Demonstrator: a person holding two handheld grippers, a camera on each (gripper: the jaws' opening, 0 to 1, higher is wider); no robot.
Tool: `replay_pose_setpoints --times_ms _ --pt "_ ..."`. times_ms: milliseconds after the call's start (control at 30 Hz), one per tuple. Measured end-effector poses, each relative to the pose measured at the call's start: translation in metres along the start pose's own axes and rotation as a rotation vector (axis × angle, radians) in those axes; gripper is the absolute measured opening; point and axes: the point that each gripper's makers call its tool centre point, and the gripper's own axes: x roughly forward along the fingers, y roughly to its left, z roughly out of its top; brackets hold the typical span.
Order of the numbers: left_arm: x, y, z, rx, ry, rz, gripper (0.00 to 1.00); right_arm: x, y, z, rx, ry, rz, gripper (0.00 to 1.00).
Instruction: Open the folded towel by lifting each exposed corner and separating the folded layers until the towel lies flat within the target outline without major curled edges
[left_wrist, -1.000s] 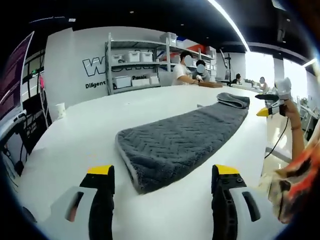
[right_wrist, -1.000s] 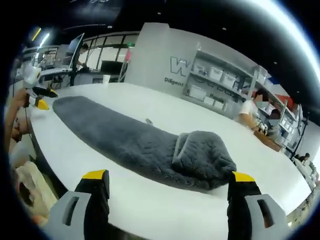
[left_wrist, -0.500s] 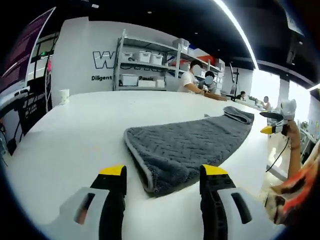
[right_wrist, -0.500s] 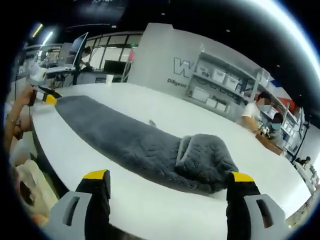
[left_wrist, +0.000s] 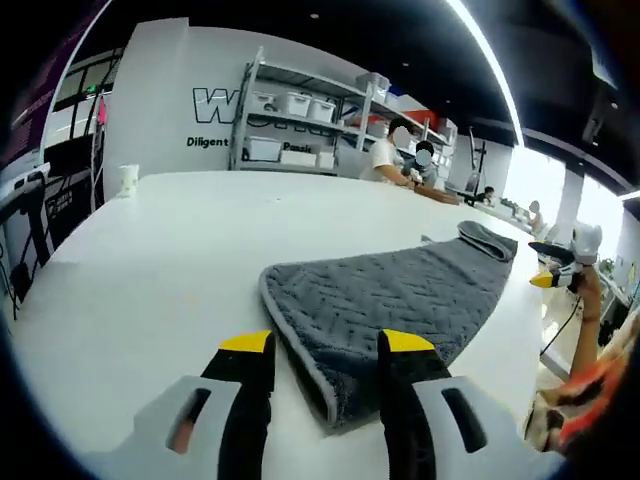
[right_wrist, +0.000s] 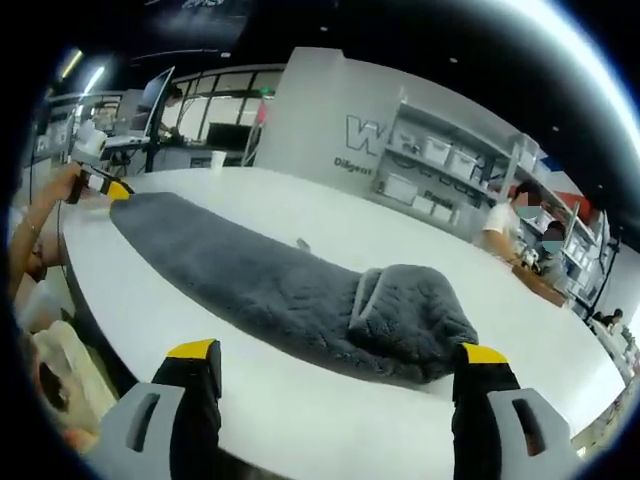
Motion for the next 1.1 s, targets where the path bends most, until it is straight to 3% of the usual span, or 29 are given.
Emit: replay_pose_setpoints --times_ms 167,300,500,1100 --pt "0.007 0.003 -0.005 0.048 0.032 0.036 0.26 -0.001 0.001 0.001 -0.003 -0.003 0.000 0.96" --pt "0.007 0.005 -0.005 0.053 0.019 0.047 0.15 0.000 0.001 -0.001 -0.003 0.000 -0.001 0.96" --pt "0.005 0.006 -0.002 0.055 0.006 0.044 0.08 0.000 0.003 0.000 -0.005 0.001 -0.001 0.96" --pt "-0.009 0.030 -0.007 0.041 0.004 0.107 0.07 0.000 0.002 -0.001 -0.003 -0.005 0.008 0.99"
